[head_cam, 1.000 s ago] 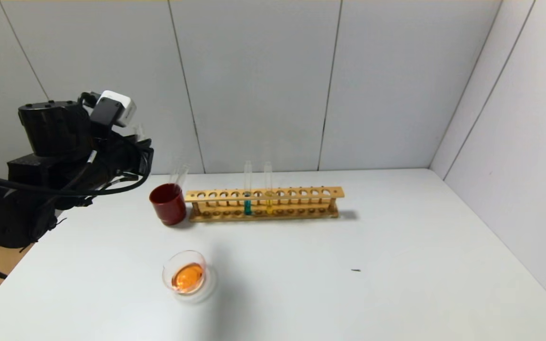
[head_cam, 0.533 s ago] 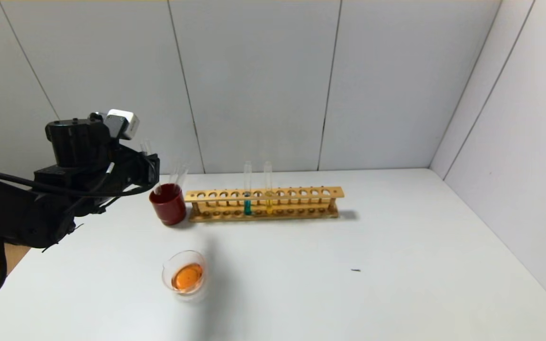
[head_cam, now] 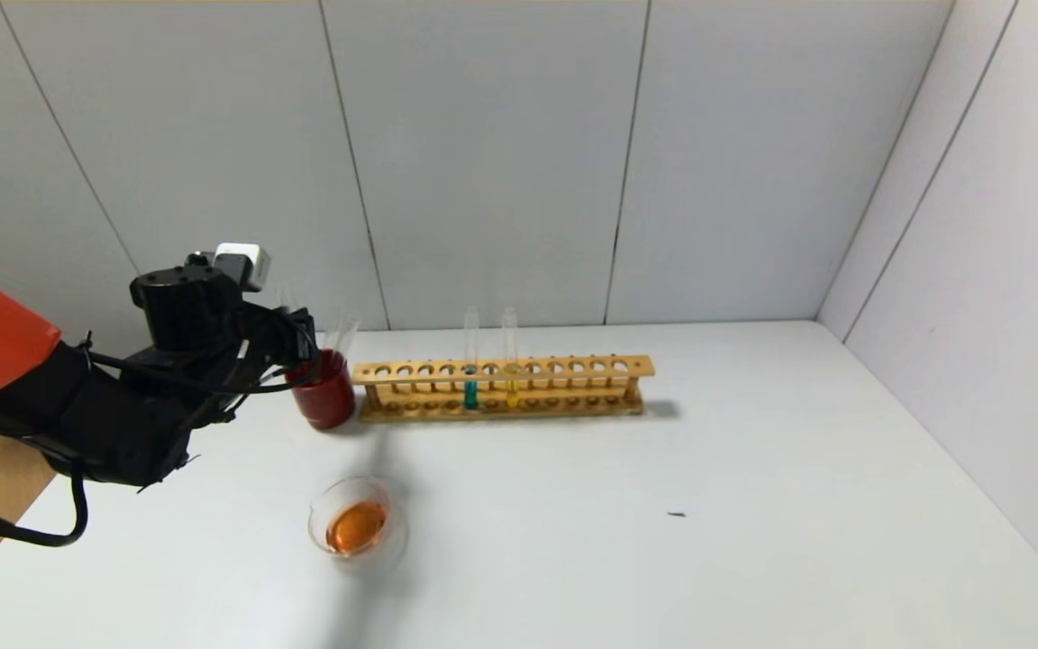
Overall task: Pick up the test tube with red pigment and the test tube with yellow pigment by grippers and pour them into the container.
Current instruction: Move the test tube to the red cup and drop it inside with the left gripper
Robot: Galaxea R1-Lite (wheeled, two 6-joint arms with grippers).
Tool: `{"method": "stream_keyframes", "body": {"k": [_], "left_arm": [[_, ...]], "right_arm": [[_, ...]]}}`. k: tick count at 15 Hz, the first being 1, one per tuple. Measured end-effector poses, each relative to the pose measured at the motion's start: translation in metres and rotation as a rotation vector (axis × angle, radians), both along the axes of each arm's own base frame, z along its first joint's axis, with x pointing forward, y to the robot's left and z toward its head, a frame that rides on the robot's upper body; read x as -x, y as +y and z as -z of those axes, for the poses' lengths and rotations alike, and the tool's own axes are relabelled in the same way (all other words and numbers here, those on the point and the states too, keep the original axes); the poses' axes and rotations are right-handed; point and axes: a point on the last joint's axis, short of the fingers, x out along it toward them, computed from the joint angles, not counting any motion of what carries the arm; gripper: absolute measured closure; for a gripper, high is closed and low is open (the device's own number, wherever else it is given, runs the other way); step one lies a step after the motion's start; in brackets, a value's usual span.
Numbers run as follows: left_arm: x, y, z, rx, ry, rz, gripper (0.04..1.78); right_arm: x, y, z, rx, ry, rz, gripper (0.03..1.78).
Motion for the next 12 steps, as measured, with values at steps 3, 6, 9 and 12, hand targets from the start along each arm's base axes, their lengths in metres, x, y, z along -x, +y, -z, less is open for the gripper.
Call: {"method": "stream_keyframes", "body": {"k": [3,6,9,12], "left_arm": [[-0.006,0.008,0.014,0.005,0.015,-0.002,1.52],[-0.01,0.01,0.023,0.005,0.017,-0.001,1.52],[-0.012,0.011,0.027,0.003,0.02,-0.004,1.52],[-0.011,0.011,0.026,0.0,0.018,-0.003,1.52]], "right_arm": [[0.0,0.0,0.0,0.0,0.0,0.0,0.06],[0.0,0.0,0.0,0.0,0.0,0.0,0.06],[0.0,0.0,0.0,0.0,0.0,0.0,0.06],[0.0,0.0,0.0,0.0,0.0,0.0,0.06]]}}
